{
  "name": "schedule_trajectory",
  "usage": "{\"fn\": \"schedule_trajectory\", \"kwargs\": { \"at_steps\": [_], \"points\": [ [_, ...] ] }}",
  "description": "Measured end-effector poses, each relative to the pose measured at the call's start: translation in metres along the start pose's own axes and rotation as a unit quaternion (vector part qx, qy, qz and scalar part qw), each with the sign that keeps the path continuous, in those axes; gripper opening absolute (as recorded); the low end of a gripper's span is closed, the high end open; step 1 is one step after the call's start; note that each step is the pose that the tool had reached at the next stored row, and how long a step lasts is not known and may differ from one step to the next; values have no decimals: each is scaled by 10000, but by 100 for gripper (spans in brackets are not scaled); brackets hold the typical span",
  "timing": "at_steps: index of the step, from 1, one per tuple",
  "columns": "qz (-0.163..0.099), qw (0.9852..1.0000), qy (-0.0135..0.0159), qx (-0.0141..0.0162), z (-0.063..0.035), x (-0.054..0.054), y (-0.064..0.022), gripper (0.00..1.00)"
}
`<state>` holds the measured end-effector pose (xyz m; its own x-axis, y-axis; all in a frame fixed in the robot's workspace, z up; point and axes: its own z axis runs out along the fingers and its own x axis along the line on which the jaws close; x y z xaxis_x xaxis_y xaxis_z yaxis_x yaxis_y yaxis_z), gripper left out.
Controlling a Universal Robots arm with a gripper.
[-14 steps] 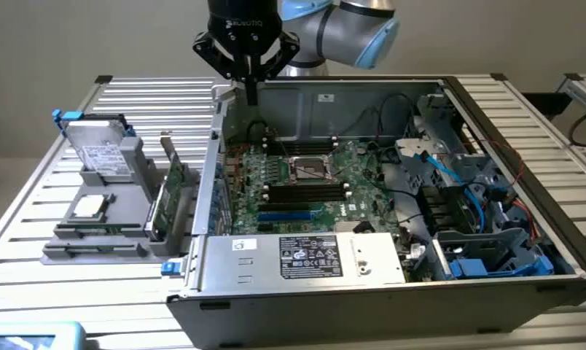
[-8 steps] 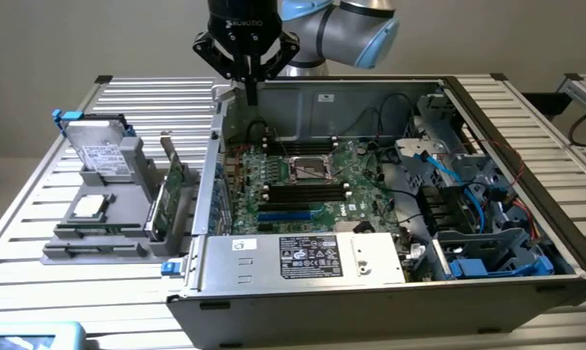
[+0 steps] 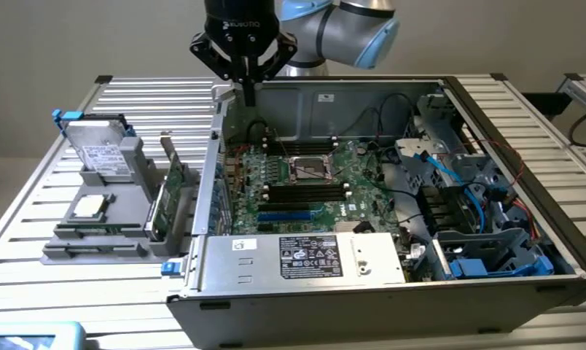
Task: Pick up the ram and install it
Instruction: 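Reach for the ram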
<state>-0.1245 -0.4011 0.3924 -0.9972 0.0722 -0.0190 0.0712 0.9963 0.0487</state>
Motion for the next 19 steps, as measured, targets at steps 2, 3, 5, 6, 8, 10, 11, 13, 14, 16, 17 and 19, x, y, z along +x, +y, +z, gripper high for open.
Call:
{"fn": "schedule_trajectory", "kwargs": {
  "at_steps": [2,3,5,6,8,10,11,13,14,16,17,19],
  "points": [
    [0,10000,0,0,-1,14,-22,11],
    [0,10000,0,0,-1,25,-37,11],
    [1,10000,0,0,-4,60,-73,11],
    [0,10000,0,0,-6,87,-96,11],
    [0,10000,0,0,-9,152,-137,11],
    [0,10000,0,0,-12,227,-174,11],
    [1,10000,0,-1,-13,266,-191,11],
    [0,10000,0,0,-16,345,-216,11],
    [0,10000,0,0,-17,385,-226,11],
    [0,10000,0,0,-13,473,-236,11],
    [0,10000,-1,0,-7,503,-239,11],
    [0,10000,0,0,10,562,-244,11]
  ]
}}
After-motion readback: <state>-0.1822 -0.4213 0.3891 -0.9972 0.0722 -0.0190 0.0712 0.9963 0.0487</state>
